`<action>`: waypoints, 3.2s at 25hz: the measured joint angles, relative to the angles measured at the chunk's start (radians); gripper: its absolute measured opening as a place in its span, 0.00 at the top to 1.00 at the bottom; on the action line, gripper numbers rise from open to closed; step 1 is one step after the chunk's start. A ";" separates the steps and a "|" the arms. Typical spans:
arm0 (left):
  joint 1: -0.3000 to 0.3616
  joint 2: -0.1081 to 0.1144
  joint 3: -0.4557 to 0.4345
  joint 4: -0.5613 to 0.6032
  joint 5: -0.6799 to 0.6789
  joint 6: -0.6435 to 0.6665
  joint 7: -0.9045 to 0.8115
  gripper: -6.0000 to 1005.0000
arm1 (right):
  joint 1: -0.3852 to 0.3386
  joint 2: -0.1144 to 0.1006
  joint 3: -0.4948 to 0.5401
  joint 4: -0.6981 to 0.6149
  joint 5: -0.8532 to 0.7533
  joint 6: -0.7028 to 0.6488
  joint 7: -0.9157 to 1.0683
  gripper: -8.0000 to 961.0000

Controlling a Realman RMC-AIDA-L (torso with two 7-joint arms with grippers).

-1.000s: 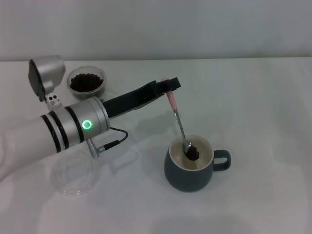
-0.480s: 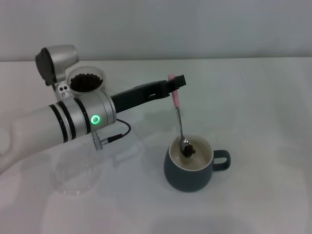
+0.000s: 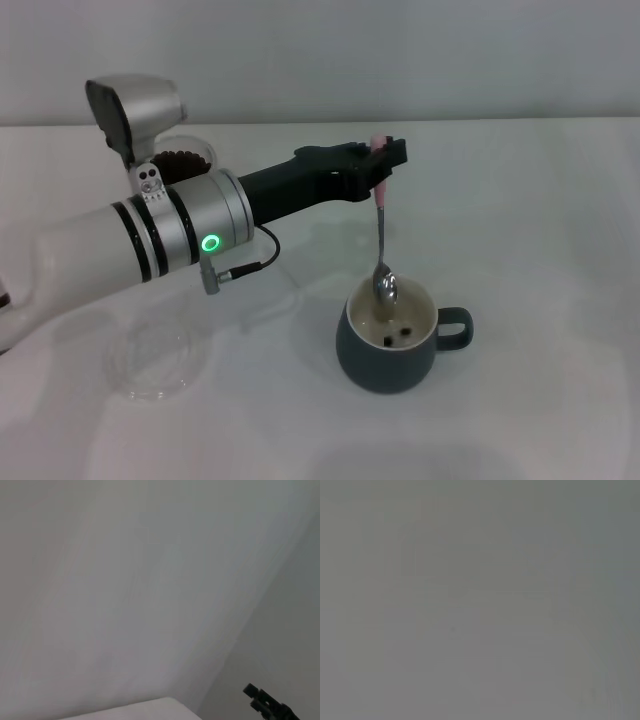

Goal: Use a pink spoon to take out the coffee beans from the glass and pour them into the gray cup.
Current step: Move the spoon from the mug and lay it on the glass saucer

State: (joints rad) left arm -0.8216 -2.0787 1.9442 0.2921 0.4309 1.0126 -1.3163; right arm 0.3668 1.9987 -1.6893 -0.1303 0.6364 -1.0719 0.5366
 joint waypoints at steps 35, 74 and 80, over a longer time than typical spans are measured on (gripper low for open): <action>0.606 0.026 -0.374 -0.104 -0.230 0.411 -0.251 0.86 | 0.121 -0.069 0.091 0.000 -0.006 0.048 -0.073 0.09; 0.459 0.012 -0.365 -0.236 -0.185 0.165 -0.061 0.84 | 0.149 -0.067 0.094 -0.014 -0.009 0.036 -0.085 0.09; 0.433 0.008 -0.364 -0.233 -0.123 0.126 -0.059 0.83 | 0.140 -0.066 0.094 -0.014 -0.009 0.026 -0.080 0.09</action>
State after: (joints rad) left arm -0.3882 -2.0709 1.5802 0.0591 0.3079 1.1387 -1.3748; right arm 0.5072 1.9326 -1.5954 -0.1442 0.6274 -1.0462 0.4564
